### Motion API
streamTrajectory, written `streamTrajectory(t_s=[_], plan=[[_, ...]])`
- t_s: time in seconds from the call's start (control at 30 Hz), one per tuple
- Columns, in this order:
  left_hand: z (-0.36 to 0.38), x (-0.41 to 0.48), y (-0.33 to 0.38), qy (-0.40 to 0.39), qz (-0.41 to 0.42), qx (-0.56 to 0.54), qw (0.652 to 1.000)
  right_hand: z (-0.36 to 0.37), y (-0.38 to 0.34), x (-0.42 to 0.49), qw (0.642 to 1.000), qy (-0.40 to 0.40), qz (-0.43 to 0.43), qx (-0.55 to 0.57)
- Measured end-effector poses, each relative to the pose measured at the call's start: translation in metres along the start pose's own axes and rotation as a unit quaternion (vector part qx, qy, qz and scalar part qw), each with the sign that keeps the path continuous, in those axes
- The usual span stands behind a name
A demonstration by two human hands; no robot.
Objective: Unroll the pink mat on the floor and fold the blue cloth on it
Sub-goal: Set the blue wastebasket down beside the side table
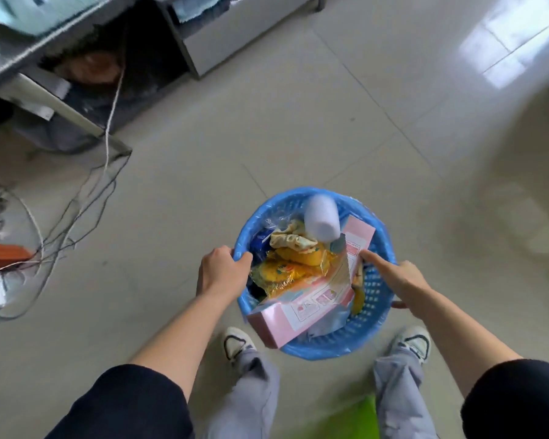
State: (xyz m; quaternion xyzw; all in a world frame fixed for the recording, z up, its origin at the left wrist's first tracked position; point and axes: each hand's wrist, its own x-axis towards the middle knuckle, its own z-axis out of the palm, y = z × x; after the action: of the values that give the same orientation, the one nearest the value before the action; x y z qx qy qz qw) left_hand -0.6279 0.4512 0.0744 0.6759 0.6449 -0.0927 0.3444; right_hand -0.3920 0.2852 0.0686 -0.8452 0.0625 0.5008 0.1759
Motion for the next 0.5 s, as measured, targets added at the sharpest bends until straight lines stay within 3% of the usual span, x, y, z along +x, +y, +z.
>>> streamTrajectory(t_s=[0.27,0.5], plan=[[-0.133,0.073,-0.156,0.055,-0.088,-0.039,0.994,0.178,-0.120,-0.057,0.989,-0.068,-0.072,-0.107],[-0.238,0.154,-0.241,0.108,-0.166,-0.047,0.979,0.294,-0.237,-0.089,0.971,-0.113,-0.139,-0.160]])
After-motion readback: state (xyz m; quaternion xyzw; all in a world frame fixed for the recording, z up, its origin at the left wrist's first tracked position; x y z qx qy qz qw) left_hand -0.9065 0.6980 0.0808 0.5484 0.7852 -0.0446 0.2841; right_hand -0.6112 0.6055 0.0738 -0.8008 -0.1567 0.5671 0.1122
